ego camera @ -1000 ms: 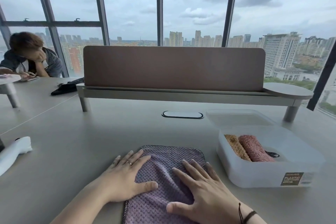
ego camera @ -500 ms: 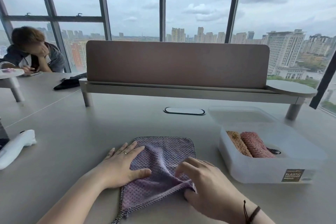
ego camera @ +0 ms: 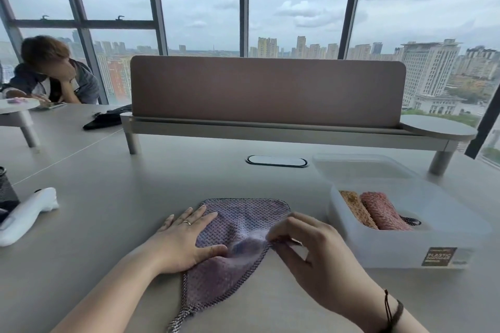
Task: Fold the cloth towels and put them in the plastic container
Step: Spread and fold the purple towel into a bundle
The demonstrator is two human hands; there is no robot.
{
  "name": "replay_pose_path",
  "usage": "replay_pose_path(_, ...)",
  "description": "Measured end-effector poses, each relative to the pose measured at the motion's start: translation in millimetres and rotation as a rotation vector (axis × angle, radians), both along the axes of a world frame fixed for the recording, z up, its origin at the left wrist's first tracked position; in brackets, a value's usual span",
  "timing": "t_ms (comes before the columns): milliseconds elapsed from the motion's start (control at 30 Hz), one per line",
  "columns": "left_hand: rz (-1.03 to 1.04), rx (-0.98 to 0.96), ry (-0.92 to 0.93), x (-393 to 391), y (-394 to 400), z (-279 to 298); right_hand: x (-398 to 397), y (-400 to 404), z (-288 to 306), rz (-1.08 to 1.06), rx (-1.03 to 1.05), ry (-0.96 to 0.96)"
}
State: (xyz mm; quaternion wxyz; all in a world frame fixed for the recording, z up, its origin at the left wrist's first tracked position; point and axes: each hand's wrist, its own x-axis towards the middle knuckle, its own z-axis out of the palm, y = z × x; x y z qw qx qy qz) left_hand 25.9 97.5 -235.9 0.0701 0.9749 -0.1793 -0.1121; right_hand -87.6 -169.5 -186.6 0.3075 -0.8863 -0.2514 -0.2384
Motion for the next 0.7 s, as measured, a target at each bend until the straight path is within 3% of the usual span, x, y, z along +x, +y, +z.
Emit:
replay_pose_path(133,0.015,-0.02,-0.025,-1.1,-2.3,-1.6,-0.4,-8.0,-1.8,0.14,-0.335,0.416)
replay_pose_path(233,-0.006,-0.041,-0.016,-4.2,-4.8,0.3,-3.8,-11.9,3.8,0.138,-0.368,0.628)
replay_pose_path(300,-0.042,-0.034,0.006,-8.3,-7.3,3.1,-3.5,-13.2,4.6,0.082,-0.331,0.617)
replay_pose_path(467,-0.152,0.064,0.035,-20.2,-17.3,7.4,7.6,-4.4,-19.6,-0.159,-0.172,0.231)
replay_pose_path(600,-0.232,0.118,0.052,-24.4,-22.6,11.6,10.3,5.0,-39.1,-0.111,-0.471,0.454)
replay_pose_path(700,-0.252,0.139,0.077,-25.1,-19.6,14.4,11.8,1.3,-42.5,-0.114,-0.576,0.545)
